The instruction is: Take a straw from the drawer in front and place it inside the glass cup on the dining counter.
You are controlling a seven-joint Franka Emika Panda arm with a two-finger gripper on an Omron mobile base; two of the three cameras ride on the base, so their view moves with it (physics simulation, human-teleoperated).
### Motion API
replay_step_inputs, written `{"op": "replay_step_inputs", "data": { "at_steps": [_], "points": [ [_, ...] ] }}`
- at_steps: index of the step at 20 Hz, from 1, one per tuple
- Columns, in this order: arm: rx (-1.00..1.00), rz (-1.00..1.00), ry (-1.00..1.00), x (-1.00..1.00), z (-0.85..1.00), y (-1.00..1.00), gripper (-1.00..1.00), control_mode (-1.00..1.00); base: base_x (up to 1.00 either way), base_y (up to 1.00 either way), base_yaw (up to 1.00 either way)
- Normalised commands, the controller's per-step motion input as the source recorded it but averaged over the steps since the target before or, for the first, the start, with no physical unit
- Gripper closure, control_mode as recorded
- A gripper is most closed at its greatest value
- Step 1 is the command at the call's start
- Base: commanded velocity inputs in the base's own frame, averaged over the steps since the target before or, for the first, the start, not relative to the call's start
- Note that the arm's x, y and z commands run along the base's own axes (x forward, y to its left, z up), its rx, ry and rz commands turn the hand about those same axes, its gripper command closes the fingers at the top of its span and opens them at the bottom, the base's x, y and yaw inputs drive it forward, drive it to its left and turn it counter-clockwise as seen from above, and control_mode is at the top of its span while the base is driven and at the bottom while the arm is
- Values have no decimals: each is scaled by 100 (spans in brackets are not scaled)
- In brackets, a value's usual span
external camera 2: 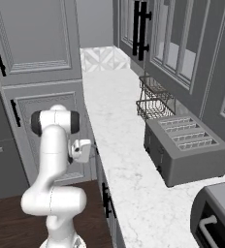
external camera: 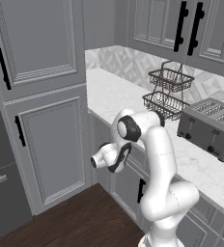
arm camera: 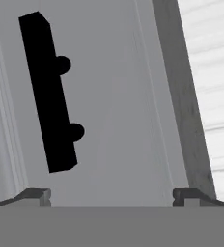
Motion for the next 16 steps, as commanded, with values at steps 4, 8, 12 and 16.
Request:
{"op": "replay_step_inputs", "data": {
  "at_steps": [4,8,12,16],
  "points": [
    [0,1,0,52,-22,3,-100,-100,0,0,0],
    [0,0,0,56,-35,0,-100,-100,0,0,0],
    [-1,1,0,53,-43,0,-100,-100,0,0,0],
    [-2,0,0,48,-47,0,-100,-100,0,0,0]
  ]
}}
